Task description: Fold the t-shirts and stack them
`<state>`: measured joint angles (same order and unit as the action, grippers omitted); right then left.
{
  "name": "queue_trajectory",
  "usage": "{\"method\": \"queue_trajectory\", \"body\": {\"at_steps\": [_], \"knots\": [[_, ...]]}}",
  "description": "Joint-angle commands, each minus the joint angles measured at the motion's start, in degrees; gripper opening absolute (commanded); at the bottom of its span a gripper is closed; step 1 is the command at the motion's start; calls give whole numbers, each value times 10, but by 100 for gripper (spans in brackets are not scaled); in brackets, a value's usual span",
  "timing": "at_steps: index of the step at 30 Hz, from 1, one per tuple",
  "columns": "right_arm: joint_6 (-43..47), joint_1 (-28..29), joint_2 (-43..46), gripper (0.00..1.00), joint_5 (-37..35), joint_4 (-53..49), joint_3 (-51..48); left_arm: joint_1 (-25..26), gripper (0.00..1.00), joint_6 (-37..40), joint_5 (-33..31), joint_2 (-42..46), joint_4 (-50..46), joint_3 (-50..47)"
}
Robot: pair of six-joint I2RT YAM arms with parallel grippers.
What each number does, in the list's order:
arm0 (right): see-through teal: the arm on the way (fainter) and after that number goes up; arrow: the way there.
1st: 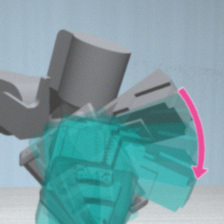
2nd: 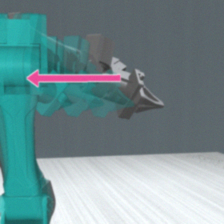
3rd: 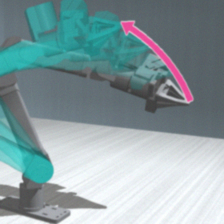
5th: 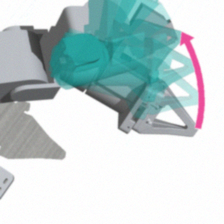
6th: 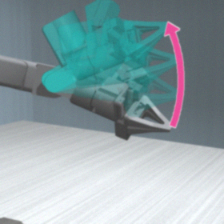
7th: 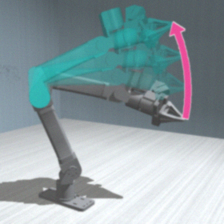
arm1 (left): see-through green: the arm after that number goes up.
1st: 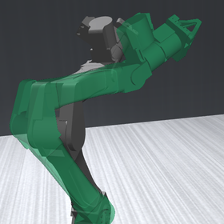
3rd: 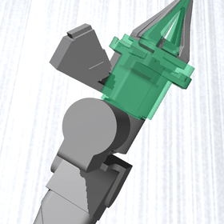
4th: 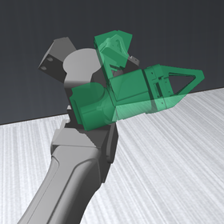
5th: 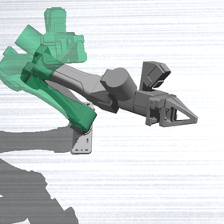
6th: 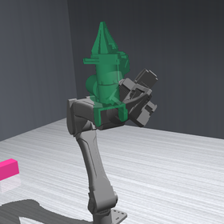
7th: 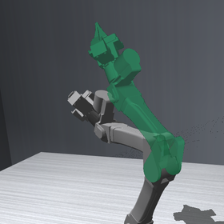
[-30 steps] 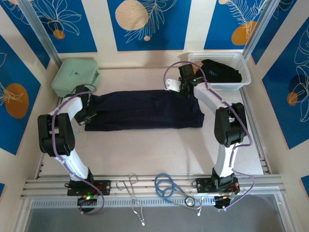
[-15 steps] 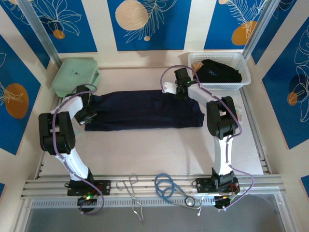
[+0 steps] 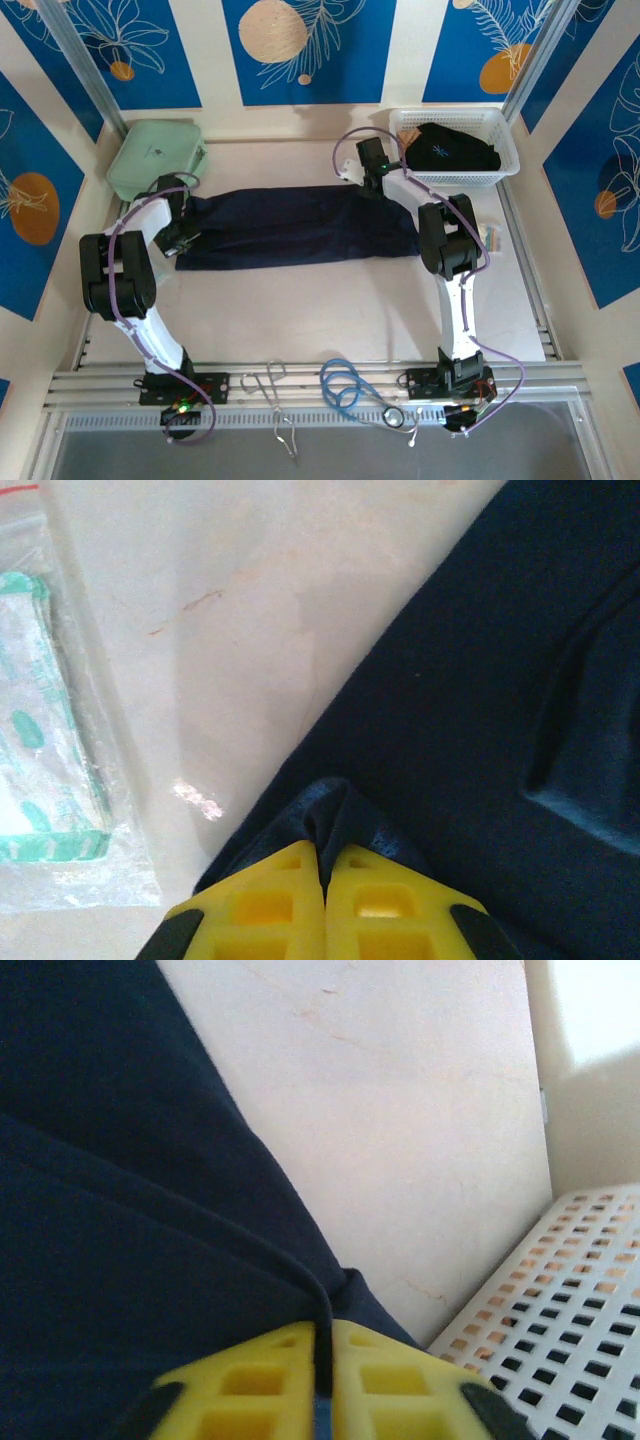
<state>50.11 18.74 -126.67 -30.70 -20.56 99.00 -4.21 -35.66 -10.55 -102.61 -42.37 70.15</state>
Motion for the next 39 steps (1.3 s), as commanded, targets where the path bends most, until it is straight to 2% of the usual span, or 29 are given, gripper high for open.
{"method": "queue_trajectory", "body": {"at_steps": [1, 4, 9, 10, 12, 16, 22, 26, 28, 31, 33, 36, 39], "knots": [[-65, 0, 7, 22, -18, -8, 18, 1, 6, -13, 31, 10, -2, 17], [-115, 1, 26, 25, -16, -19, 11, 0, 9, -31, 52, 27, 4, 10], [-197, 7, 87, 26, -7, -6, -51, -6, 9, -88, 45, 69, 31, -24], [-212, 10, 101, 27, -5, -1, -69, -6, 12, -97, 39, 74, 33, -29], [-245, 16, 132, 28, 2, 7, -109, -10, 23, -119, 34, 80, 39, -42], [-295, 29, 190, 29, 4, 25, -188, -18, 36, -178, 33, 105, 77, -94], [-360, 38, 293, 29, 18, 47, -305, -22, 43, -246, 38, 182, 178, -193], [-457, 38, 365, 32, 25, 22, -357, -23, 52, -213, 38, 223, 155, -191], [-575, 28, 389, 34, 30, -53, -345, -23, 57, -184, 52, 236, 138, -180], [-733, 3, 404, 31, 115, -174, -328, -22, 58, -130, 87, 226, 101, -139], [-775, 1, 420, 30, 175, -192, -356, -16, 53, -86, 117, 193, 72, -88], [-835, 3, 441, 30, 226, -190, -403, 3, 48, -24, 166, 122, 46, 3], [-873, -2, 446, 28, 243, -172, -432, 23, 36, 20, 203, 31, 28, 105]]}}
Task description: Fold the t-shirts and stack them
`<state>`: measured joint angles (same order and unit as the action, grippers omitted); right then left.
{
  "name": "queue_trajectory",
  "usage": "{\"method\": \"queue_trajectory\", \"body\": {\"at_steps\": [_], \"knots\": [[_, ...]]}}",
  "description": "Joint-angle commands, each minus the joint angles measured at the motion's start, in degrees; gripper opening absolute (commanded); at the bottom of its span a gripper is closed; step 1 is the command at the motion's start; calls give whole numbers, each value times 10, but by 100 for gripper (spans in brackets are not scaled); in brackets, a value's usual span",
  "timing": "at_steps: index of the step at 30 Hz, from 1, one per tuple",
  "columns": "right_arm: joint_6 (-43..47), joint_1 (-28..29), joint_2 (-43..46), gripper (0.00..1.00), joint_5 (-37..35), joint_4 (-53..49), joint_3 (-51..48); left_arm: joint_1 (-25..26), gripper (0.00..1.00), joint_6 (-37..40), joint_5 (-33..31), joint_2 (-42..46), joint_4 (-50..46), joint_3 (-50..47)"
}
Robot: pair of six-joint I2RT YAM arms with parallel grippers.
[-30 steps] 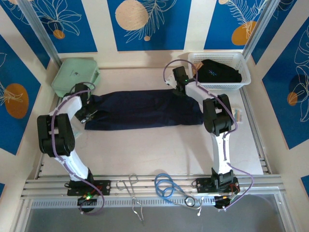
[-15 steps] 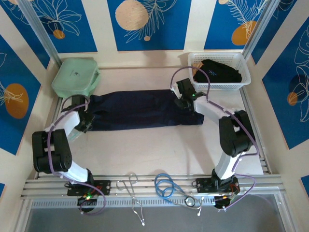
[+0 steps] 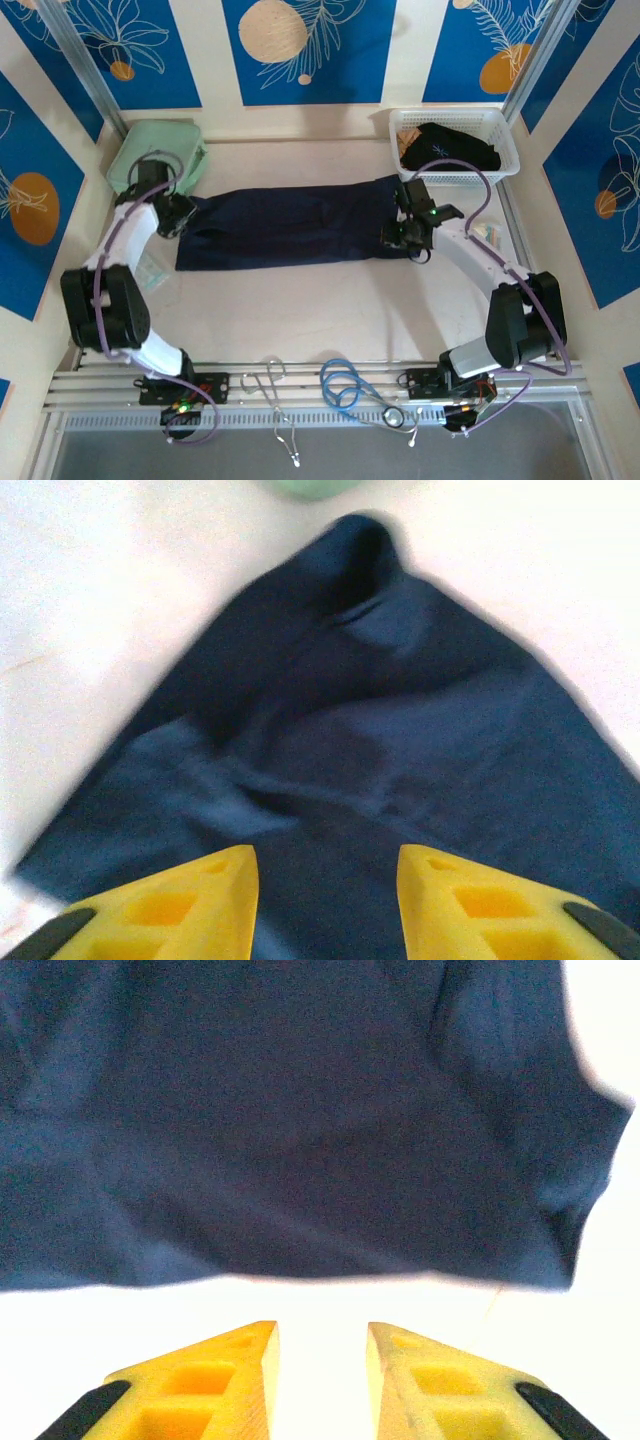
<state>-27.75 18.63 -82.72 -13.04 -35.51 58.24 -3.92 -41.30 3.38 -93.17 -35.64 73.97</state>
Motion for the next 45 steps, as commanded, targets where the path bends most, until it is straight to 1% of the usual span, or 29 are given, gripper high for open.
{"method": "queue_trajectory", "body": {"at_steps": [1, 3, 4, 7, 9, 12, 14, 17, 20, 23, 26, 29, 32, 37, 41, 45], "knots": [[-101, -4, 1, 26, 69, -18, -26, 27, 31, 87, 68, -94, -48, 101], [-112, -15, -16, 19, 73, -13, -22, 42, 25, 110, 72, -168, -76, 187], [-116, -20, -26, 16, 75, -9, -19, 49, 23, 119, 73, -199, -88, 224], [-122, -30, -65, 12, 67, 5, 0, 75, 19, 144, 72, -297, -122, 333], [-118, -38, -103, 10, 64, 6, 24, 90, 17, 152, 56, -356, -143, 394], [-107, -46, -159, 7, 58, 6, 70, 102, 15, 156, 35, -418, -159, 439], [-95, -49, -197, 5, 48, -2, 109, 104, 13, 156, 15, -439, -162, 440], [-78, -51, -251, 4, 32, -24, 171, 104, 10, 160, -32, -442, -158, 408], [-65, -53, -305, 3, 30, -42, 225, 104, 10, 162, -73, -424, -148, 352], [-60, -54, -353, 2, 40, -49, 264, 104, 9, 161, -98, -395, -131, 280], [-57, -54, -391, 2, 54, -64, 303, 105, 8, 149, -113, -345, -107, 197], [-53, -53, -411, 2, 61, -75, 328, 108, 8, 137, -109, -296, -86, 121], [-44, -50, -428, 2, 70, -88, 359, 120, 8, 120, -87, -254, -75, 59], [-5, -36, -489, 2, 83, -135, 470, 162, 8, 90, -53, -197, -50, -31], [22, -27, -568, 2, 102, -181, 608, 202, 8, 66, -40, -164, -38, -86], [40, -28, -671, 3, 137, -234, 795, 233, 8, 28, -14, -131, -11, -141]]}}
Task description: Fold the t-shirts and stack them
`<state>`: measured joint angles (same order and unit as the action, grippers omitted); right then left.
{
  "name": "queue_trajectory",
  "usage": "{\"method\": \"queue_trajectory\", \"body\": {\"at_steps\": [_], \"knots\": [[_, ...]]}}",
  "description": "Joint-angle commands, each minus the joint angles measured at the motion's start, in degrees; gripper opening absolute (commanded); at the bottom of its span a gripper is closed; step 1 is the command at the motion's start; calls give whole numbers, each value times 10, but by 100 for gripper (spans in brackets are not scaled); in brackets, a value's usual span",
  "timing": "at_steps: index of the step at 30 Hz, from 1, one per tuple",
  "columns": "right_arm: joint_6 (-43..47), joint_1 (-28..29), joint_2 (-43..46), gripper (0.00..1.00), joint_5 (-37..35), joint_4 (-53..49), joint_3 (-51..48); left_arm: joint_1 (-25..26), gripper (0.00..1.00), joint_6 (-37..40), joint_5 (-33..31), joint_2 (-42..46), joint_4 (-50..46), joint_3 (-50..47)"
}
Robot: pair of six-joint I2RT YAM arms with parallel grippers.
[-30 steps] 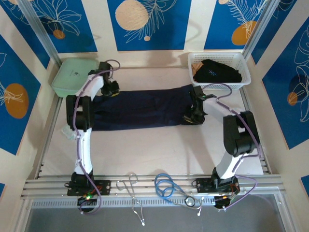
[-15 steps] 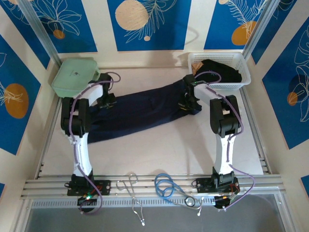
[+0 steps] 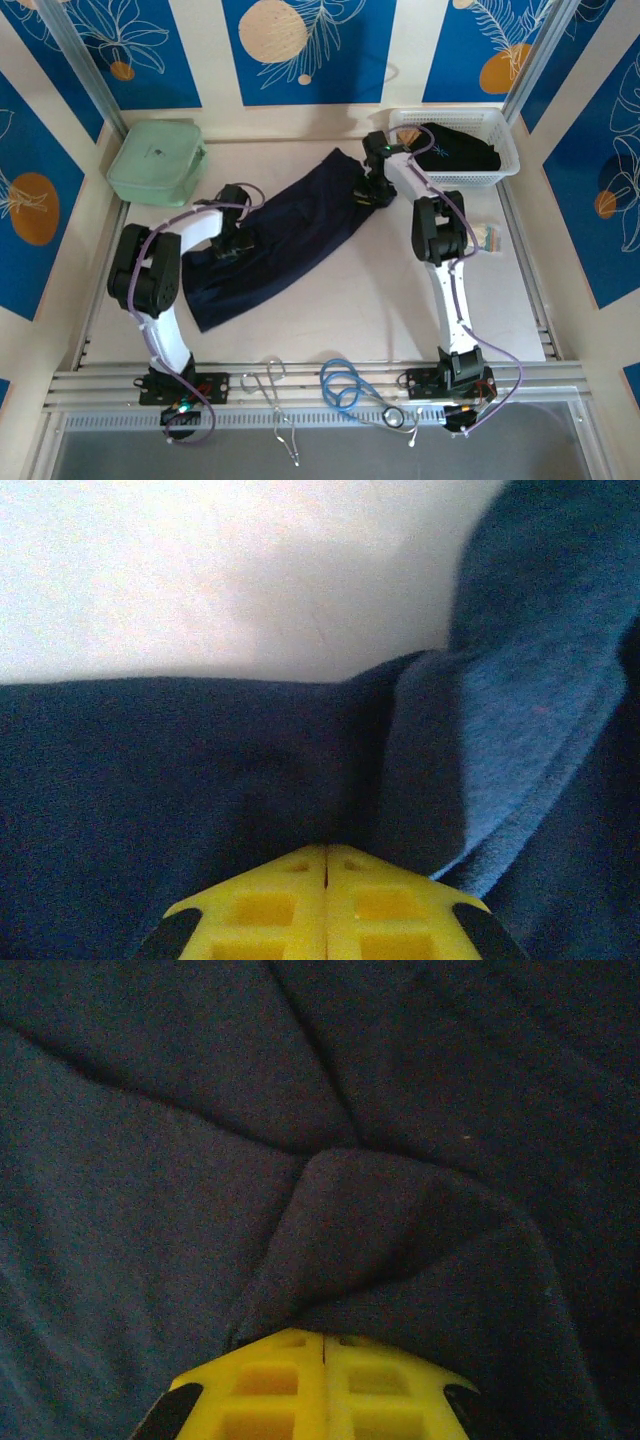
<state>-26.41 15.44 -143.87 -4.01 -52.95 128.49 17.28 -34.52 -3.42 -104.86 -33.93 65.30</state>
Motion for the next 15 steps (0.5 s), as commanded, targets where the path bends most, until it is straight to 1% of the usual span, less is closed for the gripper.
{"method": "queue_trajectory", "body": {"at_steps": [1, 3, 5, 8, 11, 13, 15], "knots": [[28, 4, -86, 3, 58, -71, 142, 30, 8, -47, 60, -7, -22, -64], [25, 2, -144, 5, 92, -94, 245, 50, 9, -67, 73, 6, -9, -85], [11, -2, -176, 7, 133, -92, 305, 65, 9, -83, 93, 15, 7, -101], [-18, -10, -163, 9, 191, -41, 281, 83, 9, -103, 124, 27, 22, -116], [-19, -12, -127, 10, 207, -16, 254, 93, 9, -110, 131, 52, 7, -109], [-10, -11, -98, 10, 202, -21, 247, 93, 12, -106, 116, 80, -24, -97], [-3, -9, -57, 9, 185, -35, 225, 93, 18, -93, 76, 116, -80, -75]]}}
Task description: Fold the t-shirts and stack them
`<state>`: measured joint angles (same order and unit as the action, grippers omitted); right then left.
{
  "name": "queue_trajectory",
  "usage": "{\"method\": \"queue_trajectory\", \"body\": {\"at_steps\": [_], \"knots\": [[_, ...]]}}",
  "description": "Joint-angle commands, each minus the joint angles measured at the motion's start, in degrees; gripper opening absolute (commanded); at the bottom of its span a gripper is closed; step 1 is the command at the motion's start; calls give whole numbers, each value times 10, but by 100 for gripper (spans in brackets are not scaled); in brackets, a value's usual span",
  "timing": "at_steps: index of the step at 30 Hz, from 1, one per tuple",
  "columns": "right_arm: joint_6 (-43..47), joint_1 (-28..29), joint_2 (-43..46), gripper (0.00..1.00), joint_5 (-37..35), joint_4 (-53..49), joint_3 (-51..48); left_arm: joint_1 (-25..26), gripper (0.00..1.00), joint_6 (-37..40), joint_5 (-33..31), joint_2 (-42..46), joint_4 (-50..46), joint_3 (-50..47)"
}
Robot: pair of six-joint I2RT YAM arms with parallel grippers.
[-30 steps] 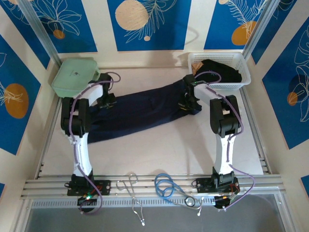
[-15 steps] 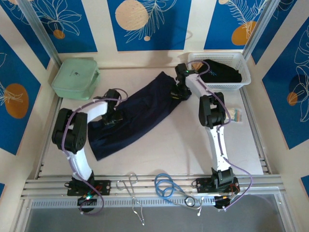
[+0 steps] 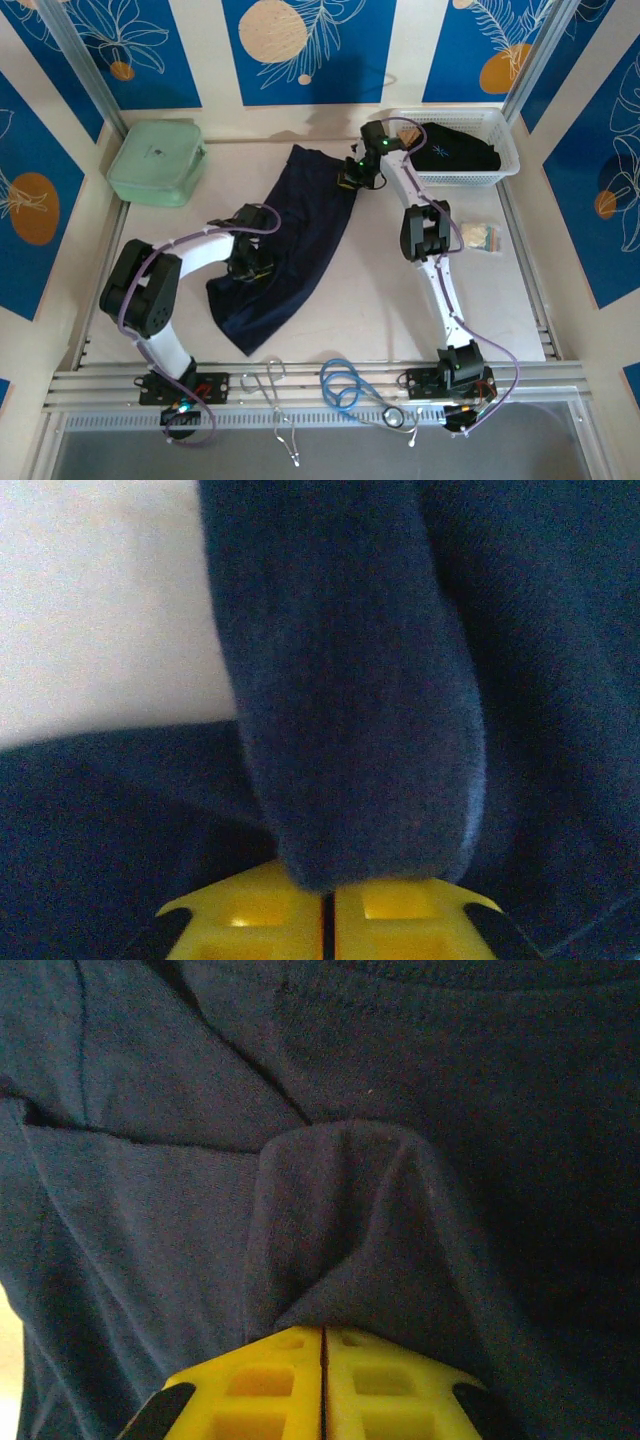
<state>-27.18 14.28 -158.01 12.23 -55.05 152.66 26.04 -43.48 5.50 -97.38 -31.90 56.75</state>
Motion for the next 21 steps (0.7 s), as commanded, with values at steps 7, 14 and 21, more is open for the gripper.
{"method": "queue_trajectory", "body": {"at_steps": [7, 14, 21], "knots": [[-43, 33, 304, 9, -90, 28, -315, -5, 36, 20, -142, 130, -231, 39], [-183, 99, 415, 0, -119, 67, -545, -8, 32, 20, -112, 102, -150, -51], [-210, 131, 353, 0, -155, 53, -517, -8, 25, 15, -132, 72, -110, -111]]}}
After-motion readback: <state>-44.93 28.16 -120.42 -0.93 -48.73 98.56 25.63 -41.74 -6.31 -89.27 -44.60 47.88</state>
